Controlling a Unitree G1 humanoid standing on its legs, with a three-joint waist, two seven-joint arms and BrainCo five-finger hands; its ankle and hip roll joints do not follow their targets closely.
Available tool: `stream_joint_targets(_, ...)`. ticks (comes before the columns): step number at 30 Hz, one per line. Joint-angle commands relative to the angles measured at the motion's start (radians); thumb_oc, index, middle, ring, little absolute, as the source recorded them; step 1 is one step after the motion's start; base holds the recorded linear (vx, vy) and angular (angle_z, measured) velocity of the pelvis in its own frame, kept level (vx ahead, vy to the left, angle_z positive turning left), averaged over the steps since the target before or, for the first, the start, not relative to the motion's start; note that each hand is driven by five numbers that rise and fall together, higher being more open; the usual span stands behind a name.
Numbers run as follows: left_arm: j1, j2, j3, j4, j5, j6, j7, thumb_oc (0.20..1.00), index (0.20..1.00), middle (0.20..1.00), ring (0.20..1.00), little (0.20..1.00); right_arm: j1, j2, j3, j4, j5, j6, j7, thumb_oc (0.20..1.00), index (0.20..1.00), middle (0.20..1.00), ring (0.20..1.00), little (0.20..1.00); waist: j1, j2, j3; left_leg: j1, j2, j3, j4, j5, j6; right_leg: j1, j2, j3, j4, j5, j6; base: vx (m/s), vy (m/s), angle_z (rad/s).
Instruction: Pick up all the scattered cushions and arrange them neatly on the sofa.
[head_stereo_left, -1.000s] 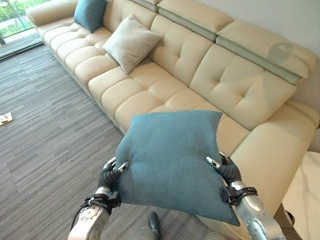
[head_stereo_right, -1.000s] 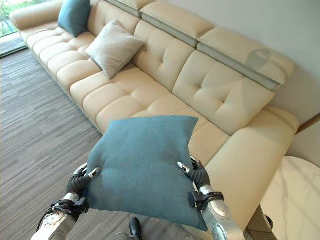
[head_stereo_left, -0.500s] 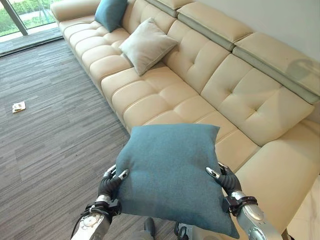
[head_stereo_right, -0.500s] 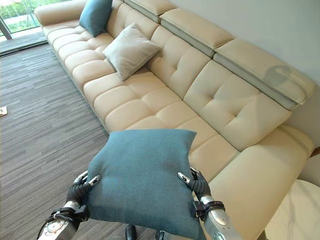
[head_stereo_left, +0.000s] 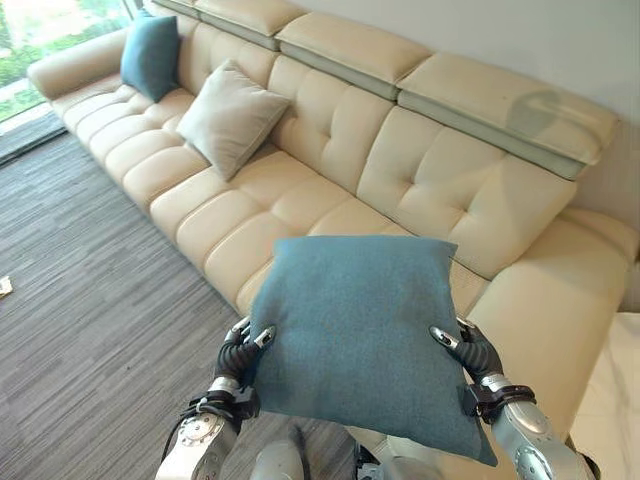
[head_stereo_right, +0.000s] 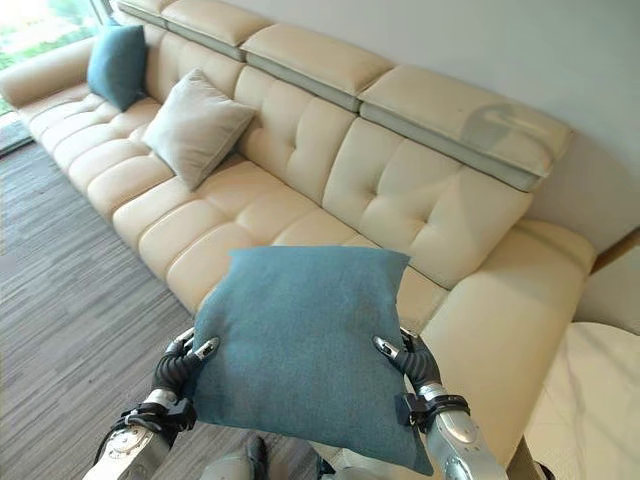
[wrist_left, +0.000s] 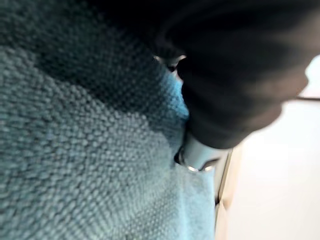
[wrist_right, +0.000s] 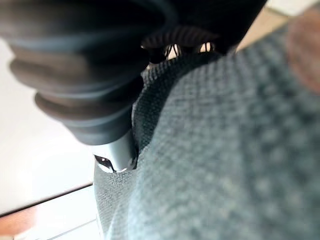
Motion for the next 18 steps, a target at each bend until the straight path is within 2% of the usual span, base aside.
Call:
stream_joint_targets(1,-0.025,-0.007,-0.014,-0.162,-0.022,-0.106,-0.026,0.2,0.2,0.2,0.2,0.2,-0.031,0.033,0.035,-0.086,-0.006,-0.07,0.034,0.2,0.2,0.2,0.2,0.2,0.013,0.002,-0.034,0.025,-0.032,-0.062,-0.046,0.075,0.007,0.052,-0.03,-0.011,-0.005,-0.158,0.089,0.14,0.125,-0.04)
stream_joint_targets(5,-0.019,-0.015,-0.012,-0.151,-0.017,-0.108,-0.023,0.2,0.2,0.2,0.2,0.2,-0.033,0.025,0.03,-0.075,-0.029,-0.066,0.029,0.2,0.2,0.2,0.2,0.2,0.024,0.022,-0.03,0.012,-0.039,-0.165,-0.113,0.116,-0.016,0.07,-0.031,0.04,-0.005,-0.17,0.101,0.2,0.226,-0.39)
stream_joint_targets(6,-0.004,-0.018,-0.014,-0.141,-0.015,-0.107,-0.031,0.2,0.2,0.2,0.2,0.2,-0.025,0.025,0.032,-0.071,-0.037,-0.055,0.043,0.2,0.2,0.2,0.2,0.2,0.03,0.032,-0.039,0.035,-0.052,-0.2,-0.113,0.099,-0.002,0.082,-0.035,0.078,-0.005,-0.172,0.109,0.24,0.293,-0.87)
stream_joint_targets(7,-0.004,-0.018,-0.014,-0.141,-0.015,-0.107,-0.031,0.2,0.2,0.2,0.2,0.2,-0.025,0.025,0.032,-0.071,-0.037,-0.055,0.043,0.2,0.2,0.2,0.2,0.2,0.031,0.032,-0.039,0.035,-0.052,-0.2,-0.113,0.099,-0.002,0.082,-0.035,0.079,-0.005,-0.171,0.109,0.43,0.555,-0.9)
stream_joint_targets(8,0.002,-0.004,-0.022,-0.135,-0.02,-0.102,-0.054,0.2,0.2,0.2,0.2,0.2,0.001,0.038,0.012,-0.084,-0.041,-0.051,0.055,0.2,0.2,0.2,0.2,0.2,0.011,0.036,-0.061,0.059,-0.071,-0.164,-0.113,0.08,0.02,0.085,-0.07,0.097,0.008,-0.163,0.135,0.27,0.359,-0.74)
stream_joint_targets(10,-0.001,0.01,-0.024,-0.131,-0.013,-0.099,-0.058,0.2,0.2,0.2,0.2,0.2,0.004,0.049,0.009,-0.084,-0.036,-0.05,0.059,0.2,0.2,0.2,0.2,0.2,0.008,0.035,-0.068,0.069,-0.079,-0.146,-0.113,0.067,0.035,0.075,-0.082,0.115,0.022,-0.162,0.145,0.28,0.436,-0.53)
stream_joint_targets(11,-0.011,0.031,-0.022,-0.126,0.004,-0.095,-0.063,0.2,0.2,0.2,0.2,0.2,0.001,0.066,0.016,-0.062,-0.051,-0.044,0.063,0.2,0.2,0.2,0.2,0.2,0.008,0.035,-0.075,0.082,-0.09,-0.093,-0.113,0.045,0.066,0.043,-0.108,0.142,0.058,-0.15,0.174,0.24,0.48,-0.56)
stream_joint_targets(13,-0.018,0.051,-0.011,-0.122,0.01,-0.097,-0.057,0.2,0.2,0.2,0.2,0.2,-0.013,0.078,0.032,-0.044,-0.065,-0.042,0.063,0.2,0.2,0.2,0.2,0.2,0.02,0.039,-0.069,0.104,-0.088,-0.034,-0.113,0.026,0.088,-0.007,-0.121,0.152,0.142,-0.147,0.19,0.14,0.37,-0.95)
stream_joint_targets(15,-0.025,0.07,0.011,-0.121,0.017,-0.101,-0.05,0.2,0.2,0.2,0.2,0.2,-0.022,0.085,0.038,-0.04,-0.073,-0.041,0.069,0.2,0.2,0.2,0.2,0.2,0.028,0.047,-0.054,0.126,-0.075,0.028,-0.113,0.005,0.099,-0.072,-0.131,0.105,0.251,-0.145,0.197,0.06,0.216,-1.12)
stream_joint_targets(16,-0.026,0.07,0.011,-0.121,0.017,-0.101,-0.05,0.2,0.2,0.2,0.2,0.2,-0.022,0.085,0.038,-0.04,-0.073,-0.041,0.069,0.2,0.2,0.2,0.2,0.2,0.029,0.047,-0.055,0.124,-0.075,0.03,-0.113,0.006,0.099,-0.075,-0.131,0.106,0.252,-0.144,0.197,0.07,0.195,-1.55)
stream_joint_targets(17,-0.02,0.08,0.031,-0.126,0.028,-0.101,-0.044,0.2,0.2,0.2,0.2,0.2,-0.018,0.088,0.039,-0.035,-0.08,-0.04,0.073,0.2,0.2,0.2,0.2,0.2,0.029,0.055,-0.047,0.147,-0.068,0.074,-0.113,-0.012,0.101,-0.112,-0.153,0.027,0.319,-0.133,0.198,0.09,0.182,-1.42)
stream_joint_targets(18,-0.023,0.081,0.04,-0.127,0.04,-0.1,-0.041,0.2,0.2,0.2,0.2,0.2,-0.013,0.092,0.034,-0.034,-0.08,-0.041,0.073,0.2,0.2,0.2,0.2,0.2,0.028,0.054,-0.043,0.161,-0.065,0.104,-0.113,-0.024,0.1,-0.121,-0.165,-0.025,0.337,-0.134,0.196,0.16,0.194,-1.26)
